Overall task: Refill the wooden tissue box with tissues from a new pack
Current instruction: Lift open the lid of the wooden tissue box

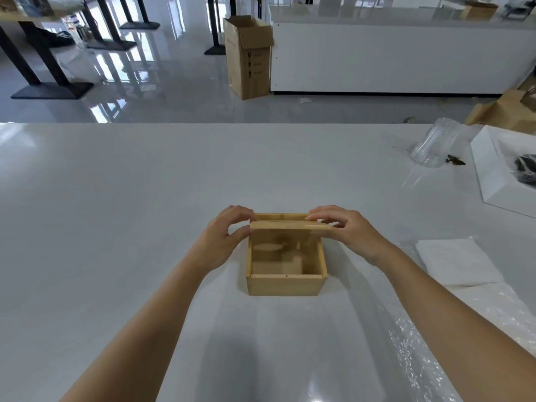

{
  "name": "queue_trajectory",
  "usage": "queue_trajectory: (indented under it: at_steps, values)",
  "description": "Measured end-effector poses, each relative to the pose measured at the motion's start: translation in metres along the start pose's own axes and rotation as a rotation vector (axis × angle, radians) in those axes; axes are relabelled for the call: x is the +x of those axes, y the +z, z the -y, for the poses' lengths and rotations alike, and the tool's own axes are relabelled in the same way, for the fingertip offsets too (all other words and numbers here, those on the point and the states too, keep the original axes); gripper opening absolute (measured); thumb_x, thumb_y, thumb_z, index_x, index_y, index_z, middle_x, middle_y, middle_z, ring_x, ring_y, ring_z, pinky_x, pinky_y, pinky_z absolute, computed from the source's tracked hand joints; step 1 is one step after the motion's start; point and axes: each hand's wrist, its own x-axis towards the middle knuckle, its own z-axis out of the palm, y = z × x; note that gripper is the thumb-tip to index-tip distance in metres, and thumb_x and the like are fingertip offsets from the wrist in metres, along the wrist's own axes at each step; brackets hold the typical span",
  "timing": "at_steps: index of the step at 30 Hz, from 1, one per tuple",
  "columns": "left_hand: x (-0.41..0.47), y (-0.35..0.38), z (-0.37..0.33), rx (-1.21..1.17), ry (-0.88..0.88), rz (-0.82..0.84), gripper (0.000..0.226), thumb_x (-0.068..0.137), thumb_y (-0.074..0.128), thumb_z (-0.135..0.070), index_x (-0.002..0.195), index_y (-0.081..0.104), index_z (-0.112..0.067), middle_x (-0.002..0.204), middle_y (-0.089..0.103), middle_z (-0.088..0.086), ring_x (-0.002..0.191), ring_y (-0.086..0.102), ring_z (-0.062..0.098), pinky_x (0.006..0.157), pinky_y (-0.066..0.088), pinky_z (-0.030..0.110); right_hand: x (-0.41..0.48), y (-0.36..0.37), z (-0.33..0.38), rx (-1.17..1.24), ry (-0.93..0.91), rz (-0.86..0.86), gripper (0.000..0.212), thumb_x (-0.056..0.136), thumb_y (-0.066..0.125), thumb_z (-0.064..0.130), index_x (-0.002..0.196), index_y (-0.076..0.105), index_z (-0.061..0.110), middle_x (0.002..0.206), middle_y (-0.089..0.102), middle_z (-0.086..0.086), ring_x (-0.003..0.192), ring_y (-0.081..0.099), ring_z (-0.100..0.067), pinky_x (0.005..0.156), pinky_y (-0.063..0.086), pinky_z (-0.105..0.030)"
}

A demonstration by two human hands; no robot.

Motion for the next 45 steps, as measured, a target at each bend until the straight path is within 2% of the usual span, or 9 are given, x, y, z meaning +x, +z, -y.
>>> queue_trajectory:
  at_steps: [5, 13, 18, 21, 24, 31, 35, 42, 45]
  values:
    - [0.008, 0.004, -0.001, 0.089, 0.048, -0.108, 0.007, 0.090, 0.057, -0.023, 0.084, 0.059, -0.022, 0.087, 0.059, -0.013, 0.089, 0.059, 0.007, 0.083, 0.046, 0.026, 0.007, 0.009, 0.002, 0.107, 0.026, -0.128, 0.010, 0.085, 0.063, 0.028, 0.080, 0.064, 0.019, 0.073, 0.059, 0.007, 0.071, 0.052, -0.012, 0.071, 0.043, -0.023]
    - [0.015, 0.012, -0.008, 0.282, 0.035, -0.235, 0.025, 0.094, 0.050, -0.029, 0.074, 0.048, -0.015, 0.066, 0.047, -0.009, 0.061, 0.043, 0.008, 0.057, 0.033, 0.023, 0.017, 0.031, -0.001, 0.116, 0.089, -0.254, 0.034, 0.090, 0.050, 0.045, 0.077, 0.052, 0.014, 0.071, 0.046, 0.005, 0.066, 0.041, -0.013, 0.064, 0.036, -0.025]
    - [0.014, 0.015, -0.011, 0.311, -0.014, -0.263, 0.025, 0.095, 0.049, -0.031, 0.080, 0.055, -0.011, 0.076, 0.057, -0.002, 0.066, 0.048, 0.015, 0.060, 0.037, 0.029, 0.020, 0.031, -0.001, 0.147, 0.104, -0.255, 0.038, 0.089, 0.050, 0.048, 0.068, 0.044, 0.017, 0.065, 0.039, 0.003, 0.063, 0.036, -0.014, 0.060, 0.031, -0.025]
    - [0.011, 0.017, -0.018, 0.175, -0.119, -0.247, 0.025, 0.094, 0.048, -0.034, 0.101, 0.056, -0.012, 0.097, 0.062, -0.001, 0.083, 0.058, 0.017, 0.074, 0.045, 0.030, 0.018, 0.027, 0.001, 0.161, 0.131, -0.211, 0.040, 0.087, 0.050, 0.052, 0.073, 0.049, 0.015, 0.071, 0.046, 0.000, 0.069, 0.044, -0.019, 0.064, 0.039, -0.030]
    - [0.006, 0.016, -0.026, 0.004, -0.240, -0.262, 0.047, 0.092, 0.047, -0.045, 0.129, 0.041, -0.017, 0.115, 0.056, -0.002, 0.100, 0.057, 0.014, 0.083, 0.043, 0.029, 0.015, 0.025, 0.003, 0.037, 0.114, -0.271, 0.042, 0.085, 0.051, 0.055, 0.093, 0.057, 0.014, 0.088, 0.058, 0.003, 0.080, 0.054, -0.019, 0.074, 0.044, -0.029]
    - [-0.021, 0.022, -0.036, 0.560, 0.055, -0.467, 0.075, 0.086, 0.033, -0.060, 0.147, 0.019, -0.018, 0.154, 0.027, 0.004, 0.141, 0.024, 0.020, 0.112, 0.020, 0.034, -0.014, 0.022, 0.012, -0.280, -0.089, -0.394, 0.063, 0.083, 0.058, 0.050, 0.136, 0.040, 0.020, 0.135, 0.047, 0.005, 0.121, 0.046, -0.012, 0.101, 0.037, -0.031]
    - [-0.034, 0.035, -0.040, 0.735, 0.149, -0.418, 0.072, 0.087, 0.033, -0.059, 0.147, 0.017, -0.023, 0.155, 0.022, 0.004, 0.144, 0.014, 0.020, 0.116, 0.005, 0.032, -0.036, 0.020, 0.012, -0.597, -0.234, -0.385, 0.084, 0.078, 0.046, 0.066, 0.145, 0.029, 0.019, 0.153, 0.030, -0.003, 0.140, 0.025, -0.017, 0.113, 0.017, -0.034]
    - [-0.050, 0.077, -0.054, 0.840, 0.225, -0.317, 0.068, 0.087, 0.037, -0.058, 0.144, 0.031, -0.021, 0.151, 0.033, 0.005, 0.141, 0.025, 0.024, 0.116, 0.008, 0.036, -0.081, 0.000, -0.012, -0.759, -0.184, -0.379, 0.088, 0.075, 0.020, 0.080, 0.148, 0.006, 0.033, 0.159, 0.009, -0.001, 0.146, 0.002, -0.015, 0.116, 0.000, -0.035]
    - [-0.053, 0.103, -0.065, 0.840, 0.253, -0.268, 0.068, 0.088, 0.034, -0.058, 0.143, 0.035, -0.018, 0.148, 0.038, 0.006, 0.140, 0.029, 0.025, 0.116, 0.014, 0.039, -0.106, -0.016, -0.025, -0.778, -0.145, -0.410, 0.086, 0.076, 0.024, 0.079, 0.147, 0.005, 0.035, 0.159, 0.010, 0.000, 0.146, 0.002, -0.014, 0.116, -0.002, -0.034]
